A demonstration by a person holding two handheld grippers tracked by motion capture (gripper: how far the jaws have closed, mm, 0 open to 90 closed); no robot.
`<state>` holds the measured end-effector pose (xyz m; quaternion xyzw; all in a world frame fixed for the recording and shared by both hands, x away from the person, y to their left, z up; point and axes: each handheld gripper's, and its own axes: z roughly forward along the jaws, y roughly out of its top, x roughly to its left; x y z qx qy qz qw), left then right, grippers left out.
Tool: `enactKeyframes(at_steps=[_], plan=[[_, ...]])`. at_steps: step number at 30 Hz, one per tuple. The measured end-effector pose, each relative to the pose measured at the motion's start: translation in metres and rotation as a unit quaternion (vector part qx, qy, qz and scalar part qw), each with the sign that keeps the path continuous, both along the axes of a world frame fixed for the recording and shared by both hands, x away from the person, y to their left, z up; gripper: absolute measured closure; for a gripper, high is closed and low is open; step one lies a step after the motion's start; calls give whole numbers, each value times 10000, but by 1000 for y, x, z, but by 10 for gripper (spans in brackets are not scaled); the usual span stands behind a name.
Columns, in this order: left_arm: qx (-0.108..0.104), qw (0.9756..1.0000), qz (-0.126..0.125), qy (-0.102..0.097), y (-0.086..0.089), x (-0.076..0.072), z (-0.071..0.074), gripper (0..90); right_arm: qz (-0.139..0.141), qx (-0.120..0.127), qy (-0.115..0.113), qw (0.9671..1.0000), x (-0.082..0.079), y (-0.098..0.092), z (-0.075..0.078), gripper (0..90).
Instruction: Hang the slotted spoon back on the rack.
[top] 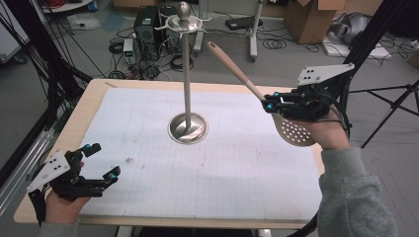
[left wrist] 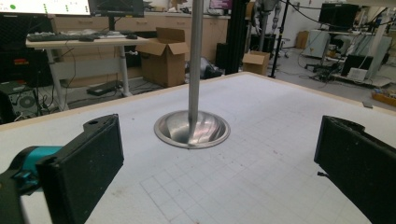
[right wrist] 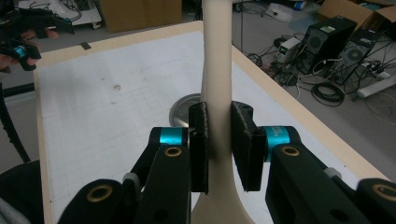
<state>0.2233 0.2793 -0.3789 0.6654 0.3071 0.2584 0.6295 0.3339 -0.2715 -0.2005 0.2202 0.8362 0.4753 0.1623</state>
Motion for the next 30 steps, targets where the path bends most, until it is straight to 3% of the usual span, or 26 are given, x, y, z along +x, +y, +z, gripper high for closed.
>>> enactKeyframes(at_steps=[13, 17, 21, 30], plan=[[18, 10000, -29, 20, -1, 1, -1, 17, -64, 103, -49, 9999, 3, 0, 8, 784], [5, 10000, -18, 22, -1, 0, -1, 17, -102, 166, -10, 9998, 5, 0, 10, 784], [-32, 10000, 47, 18, 3, -1, -1, 17, -114, 334, 195, 9992, 7, 0, 9, 784], [-70, 9999, 81, -23, 7, -3, 1, 17, -107, 381, 237, 9989, 12, 4, 10, 784]])
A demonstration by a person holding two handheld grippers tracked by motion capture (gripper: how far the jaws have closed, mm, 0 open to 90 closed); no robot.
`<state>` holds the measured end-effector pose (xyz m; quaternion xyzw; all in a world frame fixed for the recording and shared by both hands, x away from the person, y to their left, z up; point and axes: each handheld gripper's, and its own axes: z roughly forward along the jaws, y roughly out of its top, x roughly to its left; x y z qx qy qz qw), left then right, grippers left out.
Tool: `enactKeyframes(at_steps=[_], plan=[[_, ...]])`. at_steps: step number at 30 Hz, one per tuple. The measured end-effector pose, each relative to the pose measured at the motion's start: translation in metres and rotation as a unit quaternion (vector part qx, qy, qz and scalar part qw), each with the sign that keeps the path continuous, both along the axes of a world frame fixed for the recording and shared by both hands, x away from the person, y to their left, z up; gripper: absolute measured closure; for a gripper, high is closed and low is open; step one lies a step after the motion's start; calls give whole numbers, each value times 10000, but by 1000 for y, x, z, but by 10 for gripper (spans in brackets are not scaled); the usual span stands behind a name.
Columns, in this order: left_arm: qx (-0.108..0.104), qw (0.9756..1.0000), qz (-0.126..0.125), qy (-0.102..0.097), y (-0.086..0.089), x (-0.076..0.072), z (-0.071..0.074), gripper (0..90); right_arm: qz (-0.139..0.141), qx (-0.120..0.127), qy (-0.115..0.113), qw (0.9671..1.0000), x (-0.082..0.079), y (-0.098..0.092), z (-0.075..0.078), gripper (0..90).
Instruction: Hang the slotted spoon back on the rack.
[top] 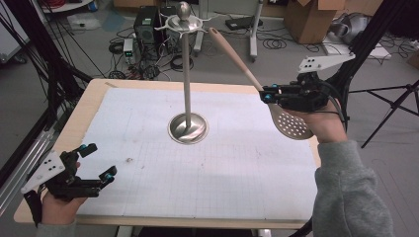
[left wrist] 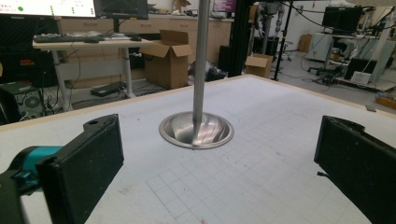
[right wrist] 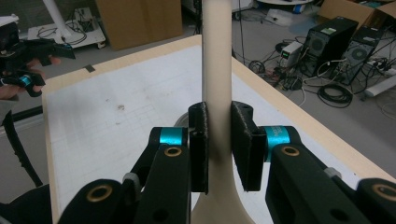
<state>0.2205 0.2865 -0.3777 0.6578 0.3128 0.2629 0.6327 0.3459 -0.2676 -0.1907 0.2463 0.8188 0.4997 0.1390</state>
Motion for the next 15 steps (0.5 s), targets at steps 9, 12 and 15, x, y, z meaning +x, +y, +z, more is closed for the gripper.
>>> enactKeyframes(at_steps=[9, 12, 15], plan=[[-21, 10000, 32, -26, 3, -1, 1, 17, 10, -1, 29, 10000, 3, 4, -1, 784], [-32, 10000, 35, -41, 3, -1, 1, 17, 16, -19, 38, 10000, 4, 5, -2, 783], [-34, 10000, 41, -39, 3, -2, 1, 17, 24, 0, 32, 10000, 6, 7, -3, 783]])
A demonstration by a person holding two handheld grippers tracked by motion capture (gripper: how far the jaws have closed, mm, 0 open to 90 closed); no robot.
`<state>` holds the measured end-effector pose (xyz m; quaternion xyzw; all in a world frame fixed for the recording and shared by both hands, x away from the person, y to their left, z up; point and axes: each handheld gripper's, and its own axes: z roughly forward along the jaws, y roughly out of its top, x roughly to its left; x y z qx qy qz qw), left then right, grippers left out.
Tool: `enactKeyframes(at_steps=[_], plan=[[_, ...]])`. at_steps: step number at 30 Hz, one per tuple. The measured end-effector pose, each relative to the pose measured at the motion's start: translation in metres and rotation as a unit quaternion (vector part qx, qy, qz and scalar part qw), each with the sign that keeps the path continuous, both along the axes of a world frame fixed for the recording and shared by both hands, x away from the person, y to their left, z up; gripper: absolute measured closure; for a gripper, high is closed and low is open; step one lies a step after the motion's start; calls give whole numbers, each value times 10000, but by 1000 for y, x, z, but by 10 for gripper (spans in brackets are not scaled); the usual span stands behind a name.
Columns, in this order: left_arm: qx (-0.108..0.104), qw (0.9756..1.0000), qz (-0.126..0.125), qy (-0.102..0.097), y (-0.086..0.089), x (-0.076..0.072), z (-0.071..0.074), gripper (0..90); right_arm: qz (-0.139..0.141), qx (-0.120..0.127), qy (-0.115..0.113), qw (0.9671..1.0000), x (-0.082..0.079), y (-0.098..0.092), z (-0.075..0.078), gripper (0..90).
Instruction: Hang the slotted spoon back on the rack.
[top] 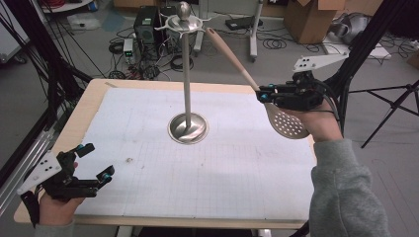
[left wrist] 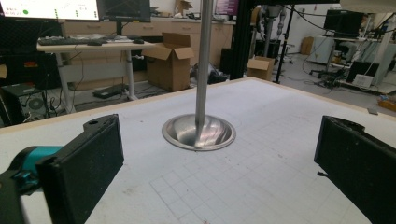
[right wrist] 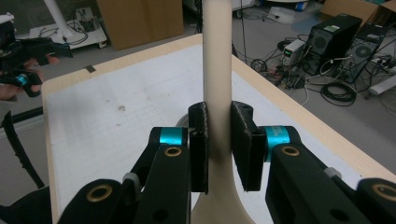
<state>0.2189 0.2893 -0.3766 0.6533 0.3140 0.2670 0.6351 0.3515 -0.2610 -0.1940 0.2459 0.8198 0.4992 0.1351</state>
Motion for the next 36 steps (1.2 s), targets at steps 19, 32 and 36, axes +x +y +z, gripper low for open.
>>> enactKeyframes(at_steps=[19, 32, 36], plan=[[30, 10000, 64, -26, 3, -5, 1, 17, 128, 23, 220, 9997, 12, 16, -15, 783], [58, 9999, 107, -22, 6, -9, 1, 17, 122, -70, 236, 9996, 17, 29, -22, 784], [62, 9999, 117, -27, 6, -9, 1, 17, 141, -27, 322, 9994, 20, 31, -28, 783]])
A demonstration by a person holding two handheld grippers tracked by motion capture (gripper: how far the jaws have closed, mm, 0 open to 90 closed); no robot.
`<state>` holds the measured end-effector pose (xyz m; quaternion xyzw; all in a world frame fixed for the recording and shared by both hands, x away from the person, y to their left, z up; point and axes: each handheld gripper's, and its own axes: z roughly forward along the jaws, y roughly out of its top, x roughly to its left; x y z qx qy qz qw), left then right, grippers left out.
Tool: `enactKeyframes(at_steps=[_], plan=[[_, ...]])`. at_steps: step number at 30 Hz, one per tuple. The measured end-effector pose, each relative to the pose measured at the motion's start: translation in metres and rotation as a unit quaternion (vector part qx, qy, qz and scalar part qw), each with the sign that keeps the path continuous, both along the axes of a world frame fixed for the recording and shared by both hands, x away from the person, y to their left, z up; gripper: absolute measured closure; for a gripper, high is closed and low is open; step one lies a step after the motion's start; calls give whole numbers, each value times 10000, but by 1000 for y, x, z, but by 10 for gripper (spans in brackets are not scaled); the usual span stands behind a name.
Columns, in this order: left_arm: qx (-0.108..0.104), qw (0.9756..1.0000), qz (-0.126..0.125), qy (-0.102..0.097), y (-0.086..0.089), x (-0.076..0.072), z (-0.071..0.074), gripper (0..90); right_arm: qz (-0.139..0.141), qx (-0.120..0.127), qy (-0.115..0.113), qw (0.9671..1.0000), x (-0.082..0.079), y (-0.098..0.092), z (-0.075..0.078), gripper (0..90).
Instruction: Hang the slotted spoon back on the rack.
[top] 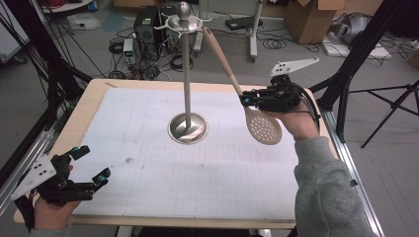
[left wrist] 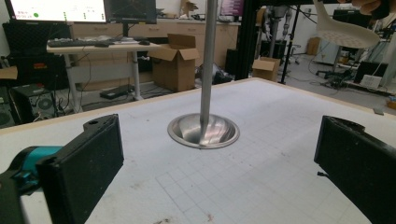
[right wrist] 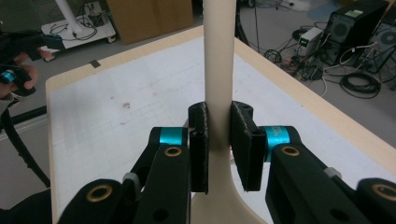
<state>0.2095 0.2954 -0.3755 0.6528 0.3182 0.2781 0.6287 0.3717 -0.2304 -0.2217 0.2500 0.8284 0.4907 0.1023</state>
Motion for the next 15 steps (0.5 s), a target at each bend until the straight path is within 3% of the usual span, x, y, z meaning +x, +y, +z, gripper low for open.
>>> enactKeyframes(at_steps=[15], plan=[[-3, 10000, 19, -22, 0, -2, 1, 17, -16, -53, 17, 10000, 6, 11, -6, 784]])
